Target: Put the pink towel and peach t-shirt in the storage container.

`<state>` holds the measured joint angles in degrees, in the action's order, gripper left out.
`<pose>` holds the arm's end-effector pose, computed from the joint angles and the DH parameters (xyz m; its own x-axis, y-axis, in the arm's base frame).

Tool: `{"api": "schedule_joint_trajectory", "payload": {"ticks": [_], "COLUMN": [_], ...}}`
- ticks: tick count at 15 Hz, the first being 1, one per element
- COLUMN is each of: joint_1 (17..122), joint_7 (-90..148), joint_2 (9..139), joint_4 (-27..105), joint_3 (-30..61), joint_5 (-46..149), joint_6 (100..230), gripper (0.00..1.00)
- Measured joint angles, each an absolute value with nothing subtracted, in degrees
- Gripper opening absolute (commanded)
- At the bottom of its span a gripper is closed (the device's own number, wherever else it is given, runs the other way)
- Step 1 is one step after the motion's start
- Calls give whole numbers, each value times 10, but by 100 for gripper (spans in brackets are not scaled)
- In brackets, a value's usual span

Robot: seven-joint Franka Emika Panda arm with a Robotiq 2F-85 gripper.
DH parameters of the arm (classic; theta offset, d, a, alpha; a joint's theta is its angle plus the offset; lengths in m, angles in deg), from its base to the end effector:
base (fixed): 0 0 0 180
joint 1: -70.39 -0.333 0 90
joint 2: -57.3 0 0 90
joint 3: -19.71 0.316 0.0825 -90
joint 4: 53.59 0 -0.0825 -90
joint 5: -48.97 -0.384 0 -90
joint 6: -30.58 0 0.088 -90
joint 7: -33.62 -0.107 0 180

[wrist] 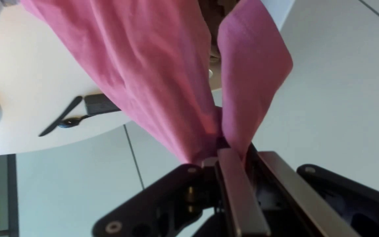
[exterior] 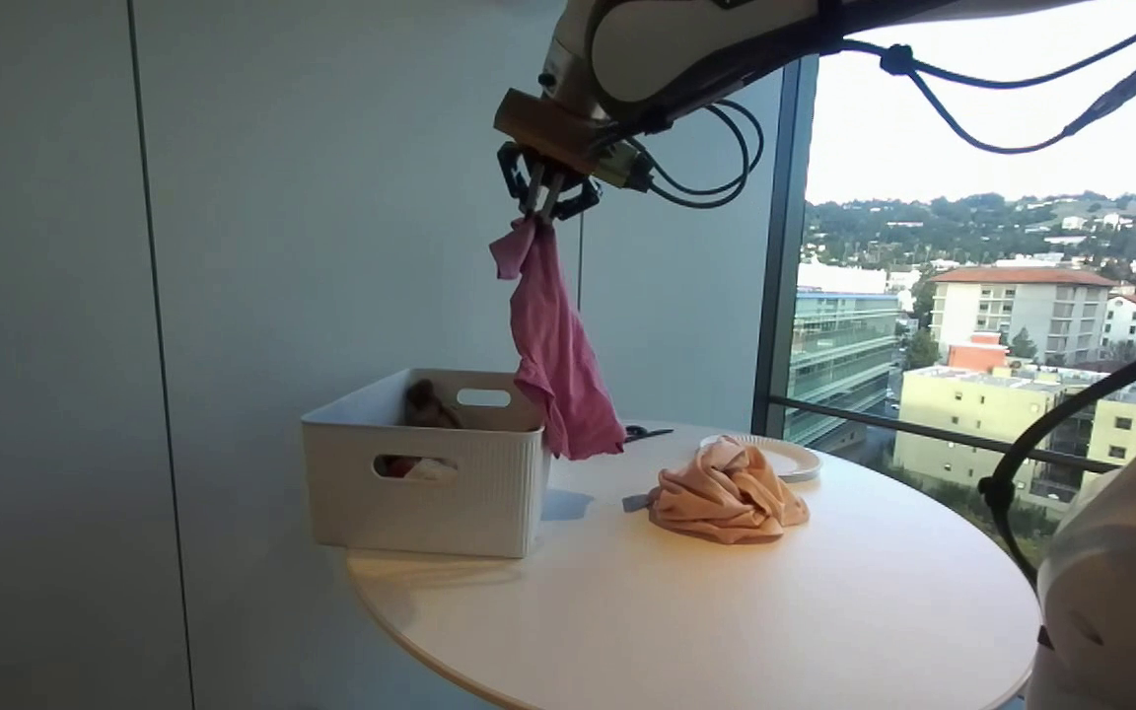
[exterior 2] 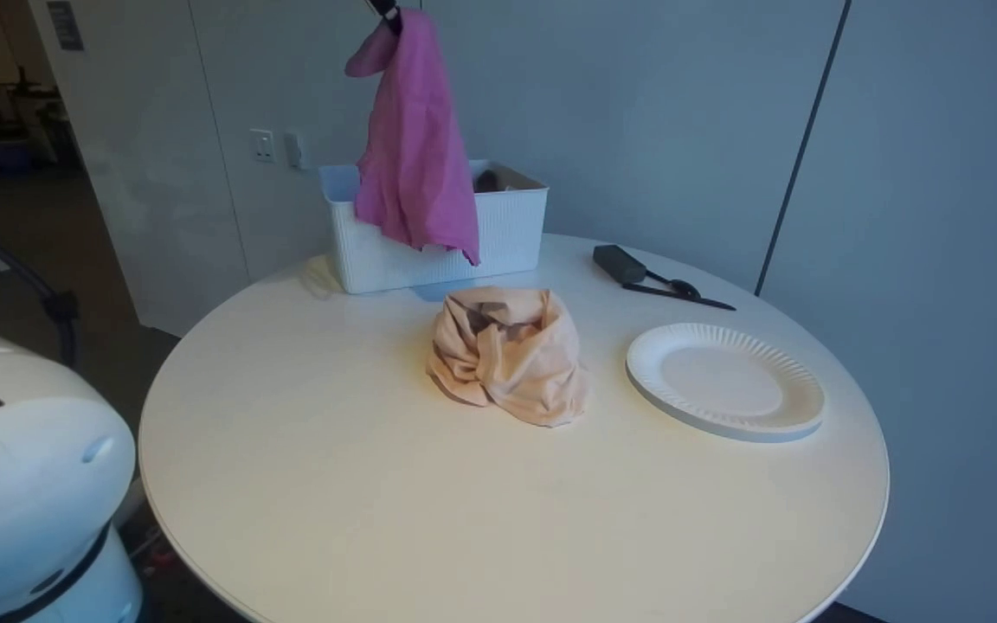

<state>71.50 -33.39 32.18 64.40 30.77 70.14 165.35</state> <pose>0.4584 0.0967 0.6932 0.4169 -0.6532 0.6320 -0.5729 -0.7287 -0.3752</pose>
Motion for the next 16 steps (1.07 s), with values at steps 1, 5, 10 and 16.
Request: {"api": "schedule_joint_trajectory", "payload": {"ticks": [1,5,10,16], "joint_1": [712,690,654,648], "joint_7": [-315,-214,-75,60], "joint_2": [327,371,445,471], "joint_4": [639,638,639,632], "joint_3": [308,291,249,247], "joint_5": [698,606,394,323], "joint_6": [1673,1773,1799,1789], "gripper": [6,5,5,5]}}
